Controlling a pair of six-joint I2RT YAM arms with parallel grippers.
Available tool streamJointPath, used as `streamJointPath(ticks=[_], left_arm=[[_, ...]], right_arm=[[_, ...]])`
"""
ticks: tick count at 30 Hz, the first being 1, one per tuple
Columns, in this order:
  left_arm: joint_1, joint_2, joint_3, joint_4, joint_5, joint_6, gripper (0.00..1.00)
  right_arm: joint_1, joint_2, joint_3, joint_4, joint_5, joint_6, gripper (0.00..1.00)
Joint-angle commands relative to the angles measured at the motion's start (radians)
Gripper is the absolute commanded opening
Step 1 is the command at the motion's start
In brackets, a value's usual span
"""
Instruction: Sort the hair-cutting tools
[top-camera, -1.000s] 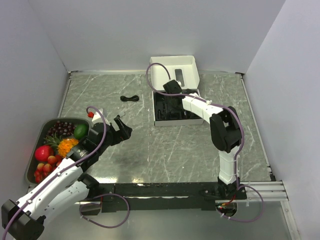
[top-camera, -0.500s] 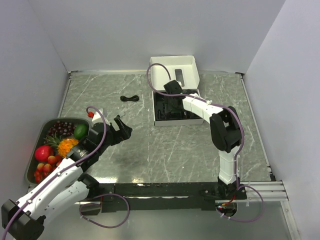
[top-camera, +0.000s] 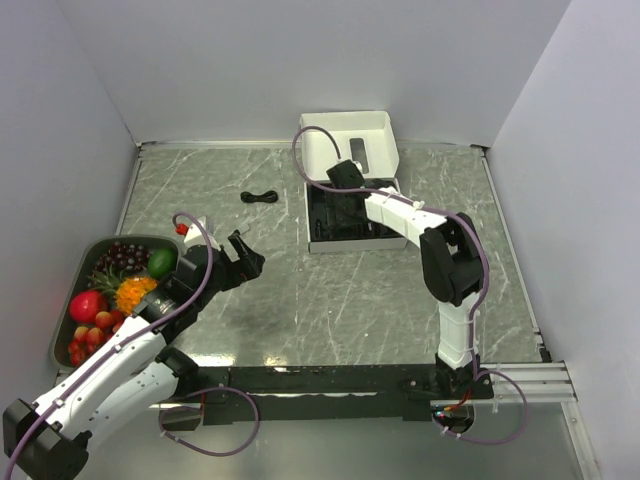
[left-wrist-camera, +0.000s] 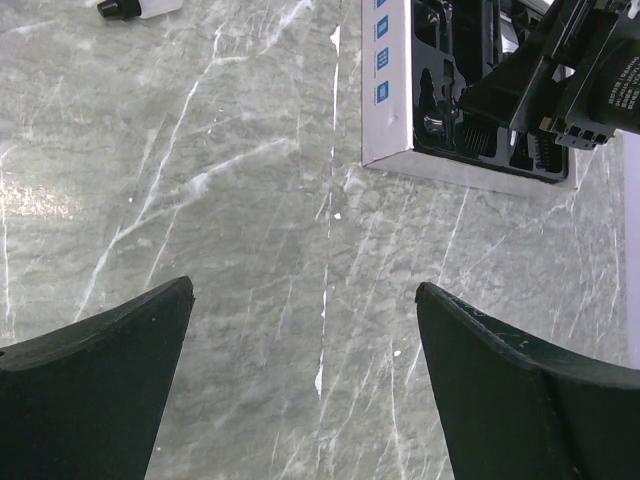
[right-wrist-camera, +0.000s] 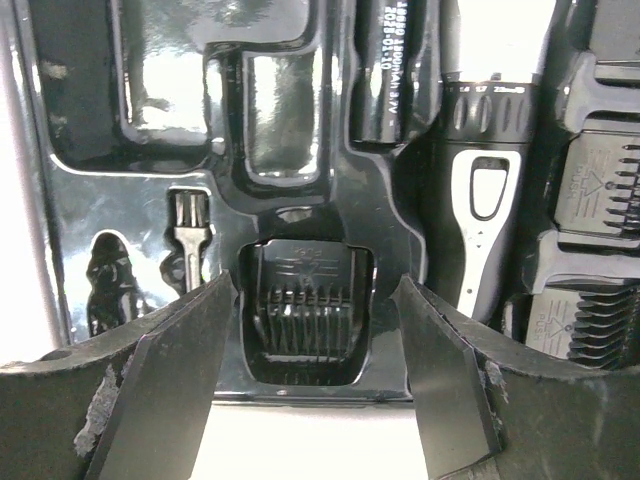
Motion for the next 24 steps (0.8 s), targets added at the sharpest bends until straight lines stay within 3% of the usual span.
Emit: streamJointPath(ticks=[1, 7, 9, 10, 13, 24], left_arm=[[-0.004, -0.005, 0.016, 0.036, 0.014, 0.006, 0.99], [-0.004, -0.006, 0.019, 0.036, 0.02, 0.009, 1.0], [-0.004, -0.008, 0.017, 0.036, 0.022, 0.009, 0.99], [-0.004, -0.006, 0.017, 0.036, 0.022, 0.01, 0.99], [-0.004, -0.008, 0.017, 0.033, 0.022, 0.01, 0.99], [-0.004, -0.011, 0.014, 0.031, 0.014, 0.018, 0.99]], right_arm=[[0.028, -0.063, 0.001, -0.03, 0.004, -0.004, 0.75], [0.031, -0.115, -0.012, -0.025, 0.053, -0.007, 0.64], [0.031, -0.123, -0.01, -0.025, 0.056, -0.006, 0.46], [0.031, -0.123, -0.007, -0.027, 0.062, -0.007, 0.25], [0.029, -0.103, 0.007, -0.033, 0.083, -0.009, 0.0], [0.021, -0.048, 0.01, -0.019, 0.117, 0.007, 0.0]])
